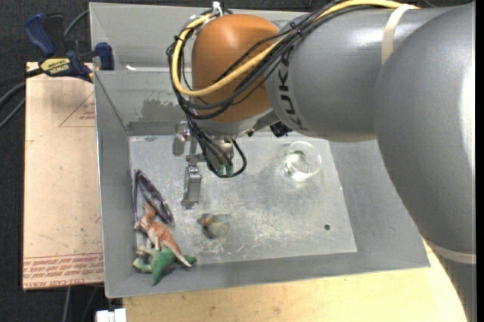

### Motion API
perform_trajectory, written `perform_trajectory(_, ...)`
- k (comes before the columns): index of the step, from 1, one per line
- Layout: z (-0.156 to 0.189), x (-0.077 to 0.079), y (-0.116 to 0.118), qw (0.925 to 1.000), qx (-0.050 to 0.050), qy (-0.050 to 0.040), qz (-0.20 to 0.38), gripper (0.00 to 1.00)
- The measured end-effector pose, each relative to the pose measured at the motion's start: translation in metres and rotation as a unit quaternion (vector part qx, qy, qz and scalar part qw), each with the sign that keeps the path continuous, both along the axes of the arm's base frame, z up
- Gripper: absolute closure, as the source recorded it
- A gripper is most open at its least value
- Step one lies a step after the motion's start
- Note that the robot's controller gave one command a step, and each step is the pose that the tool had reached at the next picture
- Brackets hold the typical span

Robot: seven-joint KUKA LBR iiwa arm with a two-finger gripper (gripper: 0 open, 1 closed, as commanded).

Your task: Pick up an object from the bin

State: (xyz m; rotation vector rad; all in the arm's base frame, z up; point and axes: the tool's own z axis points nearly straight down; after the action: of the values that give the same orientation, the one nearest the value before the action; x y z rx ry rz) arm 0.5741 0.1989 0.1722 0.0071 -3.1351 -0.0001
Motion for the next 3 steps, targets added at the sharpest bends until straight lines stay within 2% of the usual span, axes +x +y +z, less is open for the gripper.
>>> perform_trajectory(1, 0.005, 0.002, -0.001, 1.0, 0.001, -0.0036, -0.002, 0.0)
perform_trajectory(2, -0.065, -0.065, -0.003, 0.9995, -0.001, 0.0053, 0.03, 0.0)
perform_trajectory(3, -0.039, -0.055, 0.022, 0.9993, 0.002, -0.0052, -0.037, 0.0)
